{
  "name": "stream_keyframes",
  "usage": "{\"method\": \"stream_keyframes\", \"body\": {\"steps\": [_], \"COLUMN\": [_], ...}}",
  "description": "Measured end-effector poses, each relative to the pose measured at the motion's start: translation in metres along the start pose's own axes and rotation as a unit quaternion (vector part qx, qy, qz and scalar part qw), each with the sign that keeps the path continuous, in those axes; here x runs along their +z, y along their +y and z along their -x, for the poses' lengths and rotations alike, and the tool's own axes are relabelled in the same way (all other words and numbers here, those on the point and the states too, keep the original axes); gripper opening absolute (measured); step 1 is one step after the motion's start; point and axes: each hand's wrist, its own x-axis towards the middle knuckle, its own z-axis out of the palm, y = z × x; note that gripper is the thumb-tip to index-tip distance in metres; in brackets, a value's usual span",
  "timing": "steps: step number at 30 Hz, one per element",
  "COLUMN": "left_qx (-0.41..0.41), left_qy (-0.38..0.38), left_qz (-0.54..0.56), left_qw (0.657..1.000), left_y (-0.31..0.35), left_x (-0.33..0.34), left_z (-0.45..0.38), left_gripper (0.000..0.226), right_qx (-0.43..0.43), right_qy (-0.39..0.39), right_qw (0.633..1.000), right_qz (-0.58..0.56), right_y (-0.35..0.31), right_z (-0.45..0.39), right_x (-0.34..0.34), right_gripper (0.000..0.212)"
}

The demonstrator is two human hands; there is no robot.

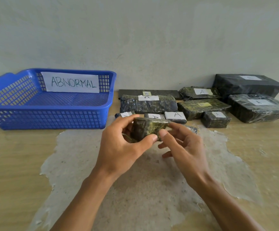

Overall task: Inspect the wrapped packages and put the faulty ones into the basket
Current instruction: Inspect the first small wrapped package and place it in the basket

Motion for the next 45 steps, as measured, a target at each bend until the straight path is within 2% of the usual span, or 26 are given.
{"method": "stream_keyframes", "body": {"steps": [1, 3, 8, 11, 14, 18, 23, 29, 31, 33, 36, 40, 45], "left_qx": [0.006, 0.010, 0.050, 0.051, 0.006, -0.029, 0.008, 0.049, 0.050, 0.044, 0.018, -0.009, -0.006], "left_qy": [0.013, 0.027, 0.022, -0.019, -0.063, -0.064, -0.046, -0.005, 0.007, 0.006, -0.026, -0.082, -0.078], "left_qz": [-0.009, -0.015, -0.022, -0.026, 0.039, 0.083, 0.047, 0.025, 0.020, 0.024, 0.043, 0.049, 0.028], "left_qw": [1.000, 0.999, 0.998, 0.998, 0.997, 0.994, 0.998, 0.998, 0.999, 0.999, 0.999, 0.995, 0.997], "left_y": [0.0005, 0.0026, 0.0050, 0.0063, 0.0085, 0.0068, 0.0028, 0.0031, 0.0037, 0.0045, 0.0058, 0.0084, 0.0089], "left_x": [-0.0002, -0.0001, 0.0065, 0.0066, 0.0048, 0.0018, 0.0024, 0.0017, 0.0014, 0.0016, 0.0013, 0.0005, 0.0026], "left_z": [-0.0002, 0.0009, 0.0047, 0.0061, 0.0044, 0.0006, 0.0008, 0.0010, 0.0012, 0.0016, 0.0017, 0.0033, 0.0038], "left_gripper": [0.040, 0.051, 0.062, 0.059, 0.034, 0.024, 0.016, 0.010, 0.012, 0.012, 0.009, 0.019, 0.025], "right_qx": [0.012, 0.017, 0.014, 0.020, 0.029, 0.027, 0.015, 0.012, 0.001, -0.012, -0.017, -0.014, -0.015], "right_qy": [-0.006, -0.021, -0.035, -0.013, -0.011, -0.017, -0.022, -0.069, -0.082, -0.071, -0.053, -0.035, -0.028], "right_qw": [1.000, 0.999, 0.998, 0.996, 0.994, 0.994, 0.994, 0.995, 0.995, 0.996, 0.997, 0.998, 0.999], "right_qz": [-0.018, -0.031, -0.058, -0.088, -0.105, -0.108, -0.103, -0.070, -0.063, -0.055, -0.047, -0.046, -0.045], "right_y": [-0.0007, -0.0012, -0.0010, -0.0036, -0.0043, -0.0045, -0.0050, -0.0045, -0.0044, -0.0033, -0.0038, -0.0024, 0.0008], "right_z": [0.0002, 0.0007, 0.0013, 0.0000, -0.0018, -0.0023, -0.0010, 0.0002, 0.0008, 0.0008, 0.0004, -0.0010, -0.0021], "right_x": [0.0002, 0.0005, 0.0013, 0.0006, -0.0026, -0.0029, -0.0010, -0.0034, -0.0026, -0.0012, -0.0009, -0.0023, -0.0022], "right_gripper": [0.049, 0.066, 0.081, 0.073, 0.065, 0.058, 0.052, 0.080, 0.073, 0.056, 0.043, 0.038, 0.039]}}
